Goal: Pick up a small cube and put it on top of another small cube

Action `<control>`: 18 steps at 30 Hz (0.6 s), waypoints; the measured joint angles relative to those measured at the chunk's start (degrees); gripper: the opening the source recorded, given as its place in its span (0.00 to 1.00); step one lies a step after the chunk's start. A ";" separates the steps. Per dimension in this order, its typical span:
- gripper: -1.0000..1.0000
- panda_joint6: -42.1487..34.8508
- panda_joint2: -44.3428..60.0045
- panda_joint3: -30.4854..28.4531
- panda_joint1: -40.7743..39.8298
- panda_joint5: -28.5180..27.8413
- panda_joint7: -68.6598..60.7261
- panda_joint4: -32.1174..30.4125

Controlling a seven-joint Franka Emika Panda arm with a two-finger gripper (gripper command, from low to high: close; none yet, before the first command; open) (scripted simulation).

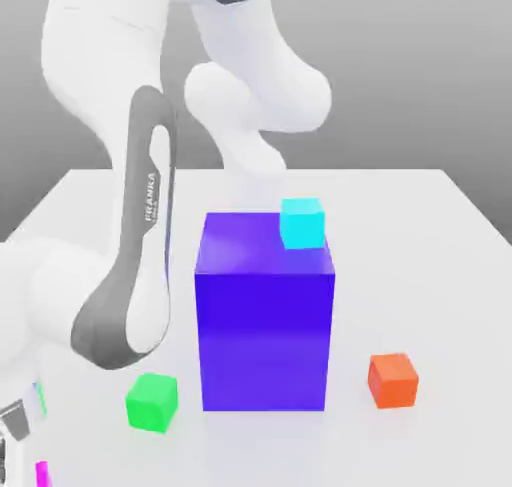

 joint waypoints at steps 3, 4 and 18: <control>0.00 0.68 0.86 0.11 -0.09 0.15 -0.09 0.20; 0.00 0.20 0.26 0.02 -0.02 0.09 -0.03 0.06; 0.00 -2.97 -24.74 2.83 0.48 -4.00 -17.39 -21.59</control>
